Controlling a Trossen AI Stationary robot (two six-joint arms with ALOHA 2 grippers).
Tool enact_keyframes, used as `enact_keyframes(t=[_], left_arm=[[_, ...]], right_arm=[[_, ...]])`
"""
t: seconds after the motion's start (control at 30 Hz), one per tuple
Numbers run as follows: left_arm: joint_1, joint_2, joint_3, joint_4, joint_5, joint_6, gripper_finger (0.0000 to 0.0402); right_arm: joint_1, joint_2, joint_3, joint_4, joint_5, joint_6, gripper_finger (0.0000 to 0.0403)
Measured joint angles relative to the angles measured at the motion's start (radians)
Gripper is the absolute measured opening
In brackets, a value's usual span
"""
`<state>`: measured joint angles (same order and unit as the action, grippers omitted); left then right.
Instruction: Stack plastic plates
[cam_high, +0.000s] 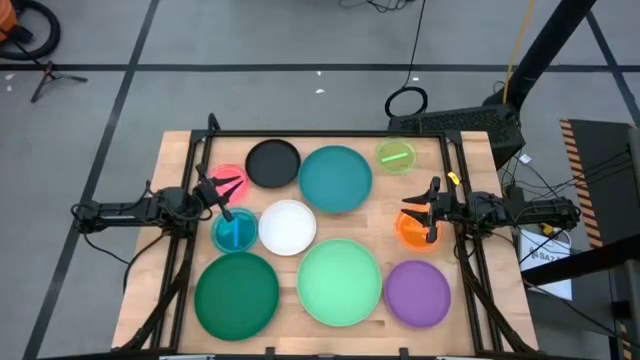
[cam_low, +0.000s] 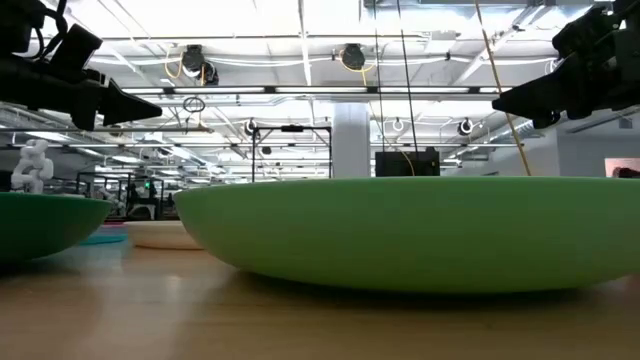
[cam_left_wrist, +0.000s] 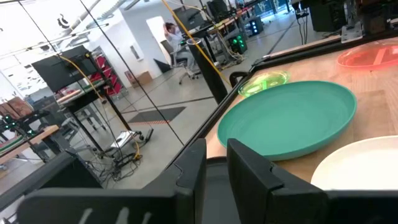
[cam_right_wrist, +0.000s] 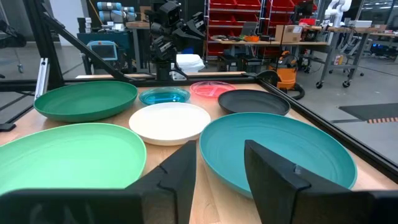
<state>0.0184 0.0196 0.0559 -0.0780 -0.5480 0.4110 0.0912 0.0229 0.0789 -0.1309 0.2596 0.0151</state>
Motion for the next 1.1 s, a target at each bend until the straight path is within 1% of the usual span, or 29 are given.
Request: enact_keyframes(t=[0.6,0.7,0.73,0.8,0.87,0.9,1.03,1.1], left_arm=[[0.0,0.0,0.0,0.0,0.0,0.0,0.0072],[0.0,0.0,0.0,0.0,0.0,0.0,0.0072],[0.0,0.0,0.0,0.0,0.0,0.002,0.0072],[0.0,0.0,0.0,0.0,-0.015,0.015,0.0072],[0.0,0.0,0.0,0.0,-0.046,0.048,0.0072],[0.0,0.0,0.0,0.0,-0.05,0.072,0.0072],[0.0,0.0,0.0,0.0,-0.053,0.102,0.0072],[0.0,0.0,-0.002,0.011,-0.05,0.092,0.0072]], right_arm=[[0.0,0.0,0.0,0.001,0.0,0.0,0.0128],[0.0,0.0,0.0,0.076,0.009,0.001,0.0128],[0.0,0.0,-0.003,0.112,0.014,0.02,0.0128],[0.0,0.0,-0.008,0.166,0.019,0.134,0.0128],[-0.001,0.0,-0.008,0.219,-0.012,0.238,0.0128],[0.0,-0.001,-0.006,0.231,-0.049,0.256,0.0128],[0.0,0.014,-0.006,0.264,-0.241,0.262,0.0128],[0.001,0.034,-0.005,0.341,-0.265,0.265,0.0128]])
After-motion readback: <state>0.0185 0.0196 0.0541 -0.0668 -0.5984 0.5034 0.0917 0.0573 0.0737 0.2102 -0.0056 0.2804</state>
